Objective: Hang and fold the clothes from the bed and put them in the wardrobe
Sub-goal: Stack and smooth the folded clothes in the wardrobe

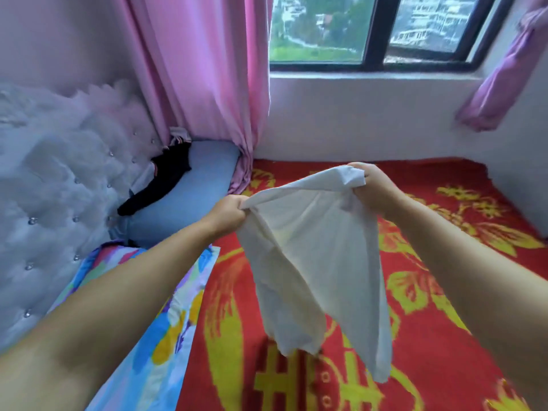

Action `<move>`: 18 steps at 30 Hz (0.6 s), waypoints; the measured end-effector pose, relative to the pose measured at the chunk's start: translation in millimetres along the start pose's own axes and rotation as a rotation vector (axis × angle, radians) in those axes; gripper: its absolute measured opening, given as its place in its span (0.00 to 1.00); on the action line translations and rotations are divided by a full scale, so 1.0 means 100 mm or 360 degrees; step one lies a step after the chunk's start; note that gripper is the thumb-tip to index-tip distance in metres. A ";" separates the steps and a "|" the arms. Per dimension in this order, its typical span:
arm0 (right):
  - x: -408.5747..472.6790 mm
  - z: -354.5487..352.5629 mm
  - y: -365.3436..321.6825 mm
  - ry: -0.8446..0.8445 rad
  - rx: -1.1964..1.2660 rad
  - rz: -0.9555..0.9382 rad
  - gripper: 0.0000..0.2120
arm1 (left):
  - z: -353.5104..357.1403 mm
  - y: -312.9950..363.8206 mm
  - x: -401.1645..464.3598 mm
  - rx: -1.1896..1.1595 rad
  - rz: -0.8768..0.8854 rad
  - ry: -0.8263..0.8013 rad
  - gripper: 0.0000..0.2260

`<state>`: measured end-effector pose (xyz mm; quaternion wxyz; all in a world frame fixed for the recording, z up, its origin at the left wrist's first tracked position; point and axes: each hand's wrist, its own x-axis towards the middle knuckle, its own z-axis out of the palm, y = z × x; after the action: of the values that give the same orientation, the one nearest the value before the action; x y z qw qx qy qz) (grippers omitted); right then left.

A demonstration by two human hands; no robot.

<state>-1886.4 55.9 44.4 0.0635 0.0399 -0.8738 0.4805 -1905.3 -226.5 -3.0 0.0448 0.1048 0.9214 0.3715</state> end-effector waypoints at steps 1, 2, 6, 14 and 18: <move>-0.02 -0.14 -0.11 0.0036 0.0041 0.0001 0.10 | -0.04 0.12 -0.01 -0.0084 0.0001 0.0037 0.07; -0.06 -0.27 -0.22 0.0063 0.0102 0.0001 0.09 | -0.08 0.23 -0.02 -0.0188 0.0001 0.0069 0.08; -0.18 -0.75 -0.58 0.0129 0.0248 -0.0151 0.12 | -0.14 0.59 -0.07 -0.0412 0.0013 0.0062 0.11; -0.41 -1.27 -0.85 0.0458 0.0565 -0.0068 0.20 | -0.17 1.19 -0.21 -0.0749 0.0175 0.0256 0.07; -0.39 -1.56 -1.05 0.0668 0.0740 -0.0076 0.14 | -0.17 1.15 -0.33 -0.0763 0.0471 -0.0099 0.16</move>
<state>-1822.3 131.2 209.0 0.2428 -0.0261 -0.7071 0.6636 -1857.7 -164.4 88.8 0.0419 0.2360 0.7802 0.5778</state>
